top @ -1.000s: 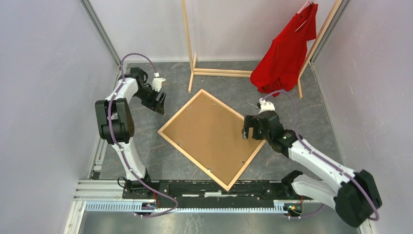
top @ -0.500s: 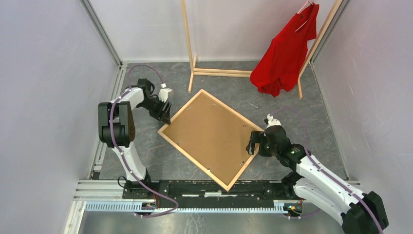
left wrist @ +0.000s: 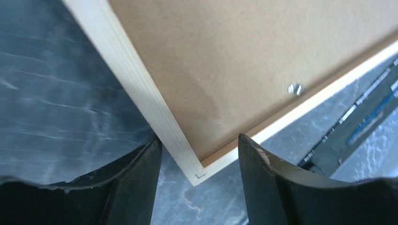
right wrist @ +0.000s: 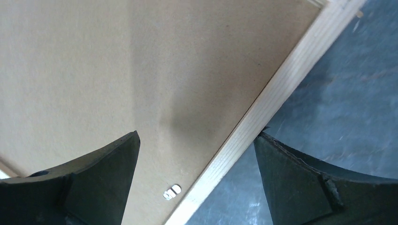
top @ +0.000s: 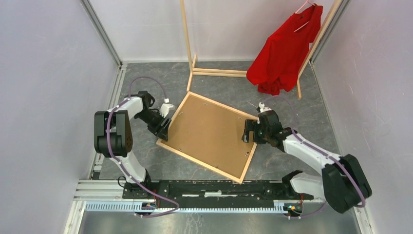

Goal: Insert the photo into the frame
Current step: Adjust the photo frame at the center of the board.

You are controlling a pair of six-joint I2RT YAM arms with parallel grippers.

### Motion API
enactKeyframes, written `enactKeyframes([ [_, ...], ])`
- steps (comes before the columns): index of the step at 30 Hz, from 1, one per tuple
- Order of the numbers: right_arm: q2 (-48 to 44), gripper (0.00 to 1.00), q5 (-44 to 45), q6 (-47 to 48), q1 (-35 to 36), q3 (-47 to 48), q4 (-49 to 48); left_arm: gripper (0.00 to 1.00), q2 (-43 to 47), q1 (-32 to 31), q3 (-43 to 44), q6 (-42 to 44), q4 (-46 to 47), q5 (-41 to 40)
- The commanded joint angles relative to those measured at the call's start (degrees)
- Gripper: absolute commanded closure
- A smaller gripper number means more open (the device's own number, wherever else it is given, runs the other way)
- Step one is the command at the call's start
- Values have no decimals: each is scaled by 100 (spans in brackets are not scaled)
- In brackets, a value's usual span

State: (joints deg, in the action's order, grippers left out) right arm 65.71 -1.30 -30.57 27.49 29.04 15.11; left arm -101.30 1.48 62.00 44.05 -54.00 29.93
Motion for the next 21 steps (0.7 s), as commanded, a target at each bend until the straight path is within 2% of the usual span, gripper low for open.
enactKeyframes([
  [1,596,2,-283,392,-261,768,-1075,33,242,-68,-175,809,-1188,478],
  [6,1437,2,-348,533,-483,1221,-1084,32,153,-67,-180,1506,-1996,1106],
  [9,1485,2,-137,542,-504,1210,-1121,32,122,-62,-178,1910,-2406,1404],
  [12,1385,2,93,591,-509,1318,-1080,33,73,-3,29,1850,-2386,1285],
  [17,1087,5,747,643,-492,2002,-581,42,-216,519,768,293,-959,696],
  [21,831,10,745,501,-117,2112,-734,44,-743,725,1239,-227,-565,869],
])
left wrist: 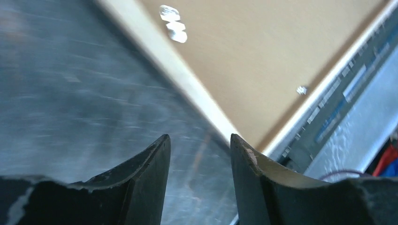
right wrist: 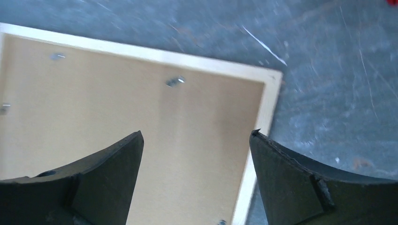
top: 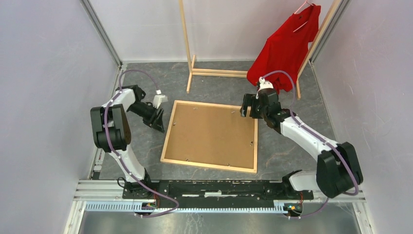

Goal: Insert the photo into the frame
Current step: Adjust the photo frame at the center of the board.

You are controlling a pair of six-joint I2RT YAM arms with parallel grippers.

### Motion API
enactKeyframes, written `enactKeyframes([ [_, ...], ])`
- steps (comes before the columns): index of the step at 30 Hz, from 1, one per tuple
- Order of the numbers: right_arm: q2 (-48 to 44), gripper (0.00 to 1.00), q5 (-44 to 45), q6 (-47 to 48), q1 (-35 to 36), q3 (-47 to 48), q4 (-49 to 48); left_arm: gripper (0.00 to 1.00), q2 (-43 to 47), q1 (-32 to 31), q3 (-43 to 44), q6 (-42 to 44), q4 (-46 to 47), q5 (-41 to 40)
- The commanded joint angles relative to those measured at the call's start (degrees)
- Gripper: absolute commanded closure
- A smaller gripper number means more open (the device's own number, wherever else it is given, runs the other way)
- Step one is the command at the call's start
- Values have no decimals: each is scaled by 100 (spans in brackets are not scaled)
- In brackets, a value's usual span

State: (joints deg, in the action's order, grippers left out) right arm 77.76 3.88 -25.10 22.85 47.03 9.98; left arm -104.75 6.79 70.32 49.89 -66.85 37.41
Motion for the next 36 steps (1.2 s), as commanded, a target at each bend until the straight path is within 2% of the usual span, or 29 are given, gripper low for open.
enactKeyframes([
  [1,-348,10,217,-112,513,324,-278,45,-518,195,466,-820,720,263],
  [6,161,13,-374,-662,1442,124,-1470,61,-1304,199,897,-502,161,1153],
  [10,925,13,-591,-961,2082,334,-2257,73,-1679,193,1171,-75,-381,1623],
  [15,2051,20,-1101,-1416,2464,919,-3024,87,-1805,192,1227,30,-442,1654],
  [19,2870,27,-1190,-1494,2797,1641,-3072,98,-1900,197,1173,-7,-326,1516],
  [25,3810,35,-1244,-1605,3045,2574,-2955,98,-1880,197,1020,-145,-111,1404],
  [36,4575,36,-1362,-1707,3173,3281,-2736,98,-1641,197,788,-443,331,1093],
])
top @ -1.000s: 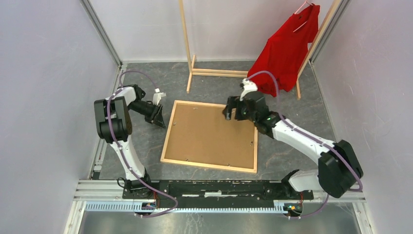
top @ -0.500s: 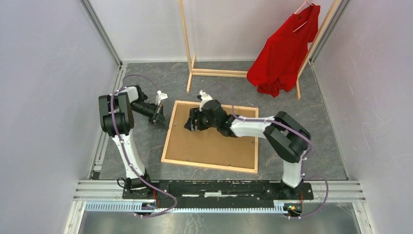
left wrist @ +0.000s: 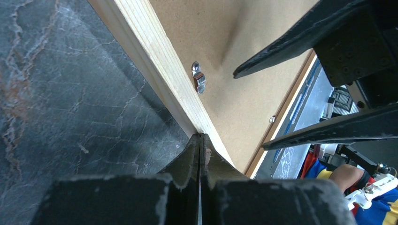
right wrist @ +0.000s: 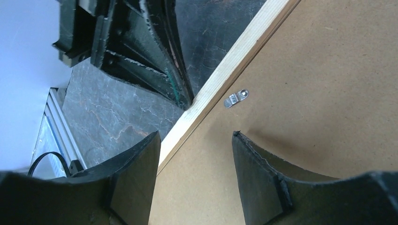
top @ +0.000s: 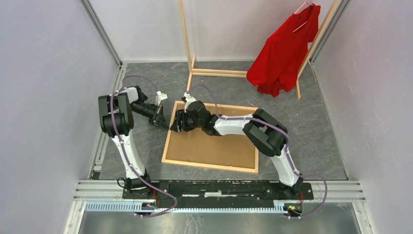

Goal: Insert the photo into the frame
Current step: Adjust the photo frame at the center of the board, then install the photo frame at the center of the board.

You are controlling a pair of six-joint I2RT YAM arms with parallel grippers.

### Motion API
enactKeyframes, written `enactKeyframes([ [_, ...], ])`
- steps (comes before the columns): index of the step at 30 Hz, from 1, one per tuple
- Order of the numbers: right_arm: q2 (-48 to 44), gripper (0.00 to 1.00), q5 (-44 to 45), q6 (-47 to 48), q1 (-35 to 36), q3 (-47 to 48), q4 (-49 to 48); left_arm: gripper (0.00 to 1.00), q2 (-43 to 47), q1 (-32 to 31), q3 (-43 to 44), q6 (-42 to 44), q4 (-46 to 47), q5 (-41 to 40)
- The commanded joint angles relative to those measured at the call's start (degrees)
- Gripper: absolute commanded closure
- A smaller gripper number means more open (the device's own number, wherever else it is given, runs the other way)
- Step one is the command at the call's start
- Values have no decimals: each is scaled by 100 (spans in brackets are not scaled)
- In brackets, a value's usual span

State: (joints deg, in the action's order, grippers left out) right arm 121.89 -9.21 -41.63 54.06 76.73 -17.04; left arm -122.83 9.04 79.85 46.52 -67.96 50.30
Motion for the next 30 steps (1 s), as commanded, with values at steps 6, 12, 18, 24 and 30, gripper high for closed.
enactKeyframes([
  [6,386,36,9,-52,47,501,44,98,303,-32,-262,-253,643,-263],
  [12,579,34,130,-113,50,732,181,98,288,-28,-284,-232,641,-313],
  [18,661,34,130,-165,44,782,218,98,283,-29,-301,-231,632,-266],
  [24,726,34,175,-215,17,791,202,98,303,-29,-320,-214,636,-243],
  [30,815,34,139,-406,-38,809,119,98,265,-26,-395,-197,638,-202],
])
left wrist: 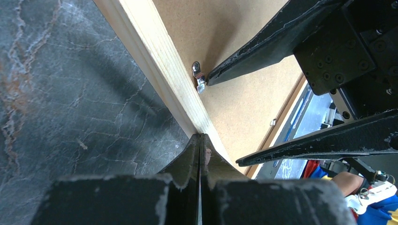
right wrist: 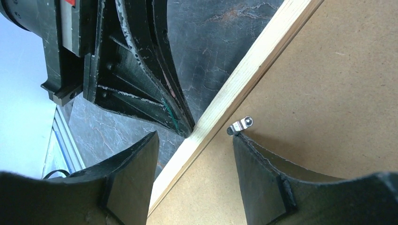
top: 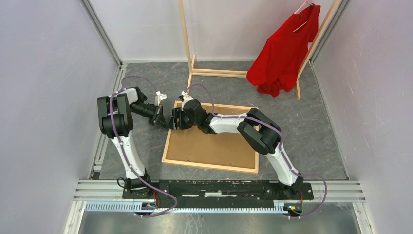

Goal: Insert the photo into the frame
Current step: Install the photo frame at the center of the board.

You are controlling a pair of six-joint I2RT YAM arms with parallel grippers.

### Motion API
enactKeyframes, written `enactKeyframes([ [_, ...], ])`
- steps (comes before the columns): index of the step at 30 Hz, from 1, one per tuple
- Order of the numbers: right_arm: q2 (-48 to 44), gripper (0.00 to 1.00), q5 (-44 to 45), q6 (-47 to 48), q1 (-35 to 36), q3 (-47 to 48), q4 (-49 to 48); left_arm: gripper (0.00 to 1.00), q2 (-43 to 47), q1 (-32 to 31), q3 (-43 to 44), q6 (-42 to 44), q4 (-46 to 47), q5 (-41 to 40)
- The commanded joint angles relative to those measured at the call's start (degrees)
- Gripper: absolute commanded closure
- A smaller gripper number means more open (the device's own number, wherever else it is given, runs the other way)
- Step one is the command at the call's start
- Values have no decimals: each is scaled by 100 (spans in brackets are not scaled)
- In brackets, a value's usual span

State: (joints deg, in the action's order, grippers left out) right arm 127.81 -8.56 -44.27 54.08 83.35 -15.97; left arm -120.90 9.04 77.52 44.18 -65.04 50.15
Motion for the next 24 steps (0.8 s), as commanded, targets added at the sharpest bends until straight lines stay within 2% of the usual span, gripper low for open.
enactKeyframes([
  [1,235,34,66,-157,-47,146,-7,98,60,-25,-179,45,344,-191],
  [24,506,34,138,-236,-140,426,24,98,115,-35,-205,196,248,-246],
])
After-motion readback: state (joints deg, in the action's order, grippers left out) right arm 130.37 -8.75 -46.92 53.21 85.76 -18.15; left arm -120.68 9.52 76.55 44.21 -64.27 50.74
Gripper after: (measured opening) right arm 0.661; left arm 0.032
